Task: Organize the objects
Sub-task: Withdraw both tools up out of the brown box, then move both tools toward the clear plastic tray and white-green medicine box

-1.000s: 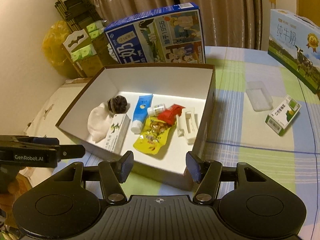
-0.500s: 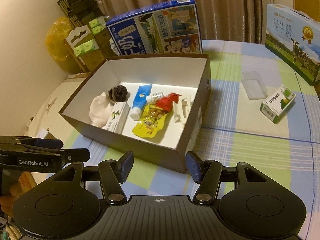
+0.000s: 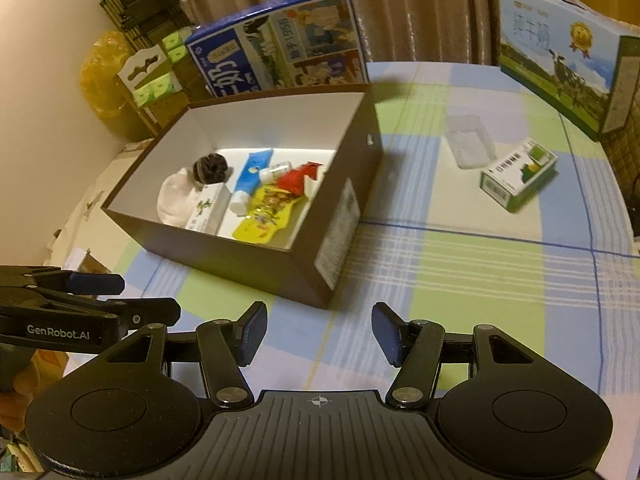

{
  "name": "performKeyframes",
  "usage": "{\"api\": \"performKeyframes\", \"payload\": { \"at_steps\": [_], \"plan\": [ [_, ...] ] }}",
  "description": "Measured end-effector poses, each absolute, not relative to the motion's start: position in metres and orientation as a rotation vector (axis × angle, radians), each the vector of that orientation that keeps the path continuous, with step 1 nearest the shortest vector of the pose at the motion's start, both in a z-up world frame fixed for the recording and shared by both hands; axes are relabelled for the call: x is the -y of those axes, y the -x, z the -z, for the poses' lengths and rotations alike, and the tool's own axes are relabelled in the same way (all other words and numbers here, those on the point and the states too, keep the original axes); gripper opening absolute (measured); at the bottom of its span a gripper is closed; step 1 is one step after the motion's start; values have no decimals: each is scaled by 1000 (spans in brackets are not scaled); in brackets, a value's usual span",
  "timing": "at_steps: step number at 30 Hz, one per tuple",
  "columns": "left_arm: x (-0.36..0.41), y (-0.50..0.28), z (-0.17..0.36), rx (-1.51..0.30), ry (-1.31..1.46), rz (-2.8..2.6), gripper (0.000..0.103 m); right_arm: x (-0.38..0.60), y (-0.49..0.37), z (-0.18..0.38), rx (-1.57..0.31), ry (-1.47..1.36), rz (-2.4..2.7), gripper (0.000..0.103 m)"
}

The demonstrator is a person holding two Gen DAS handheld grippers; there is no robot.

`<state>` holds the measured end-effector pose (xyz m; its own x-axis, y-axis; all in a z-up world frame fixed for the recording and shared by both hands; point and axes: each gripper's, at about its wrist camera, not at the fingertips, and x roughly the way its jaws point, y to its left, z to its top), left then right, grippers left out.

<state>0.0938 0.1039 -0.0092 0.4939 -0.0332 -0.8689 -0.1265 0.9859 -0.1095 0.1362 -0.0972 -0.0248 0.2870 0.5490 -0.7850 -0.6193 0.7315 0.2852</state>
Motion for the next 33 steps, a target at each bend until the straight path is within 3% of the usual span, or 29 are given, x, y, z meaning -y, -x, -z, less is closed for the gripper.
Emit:
{"api": "performKeyframes", "payload": {
  "at_steps": [33],
  "plan": [
    [57, -177, 28, -1061, 41, 113, 89, 252, -218, 40, -1033, -23, -520, 55]
  ]
}}
